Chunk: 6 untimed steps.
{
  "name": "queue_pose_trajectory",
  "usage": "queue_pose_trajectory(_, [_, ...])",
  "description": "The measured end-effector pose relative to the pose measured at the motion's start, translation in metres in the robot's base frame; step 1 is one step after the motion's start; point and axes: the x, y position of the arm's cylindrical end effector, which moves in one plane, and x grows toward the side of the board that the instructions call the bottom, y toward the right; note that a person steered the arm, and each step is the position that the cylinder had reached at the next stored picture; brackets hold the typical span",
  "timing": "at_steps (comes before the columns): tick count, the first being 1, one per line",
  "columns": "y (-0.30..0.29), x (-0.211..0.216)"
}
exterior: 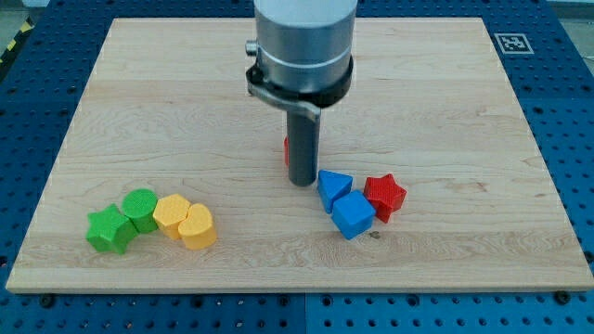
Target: Move the red circle towards the top center of the board
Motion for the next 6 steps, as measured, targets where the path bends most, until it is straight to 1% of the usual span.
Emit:
queue_pose_trajectory(1, [0.000, -0.038])
queue_pose_trajectory(4, [0.000, -0.168])
queue_pose_trajectory(5, [0.002, -0.166])
queue_pose_trajectory(6, [0.012, -0.144])
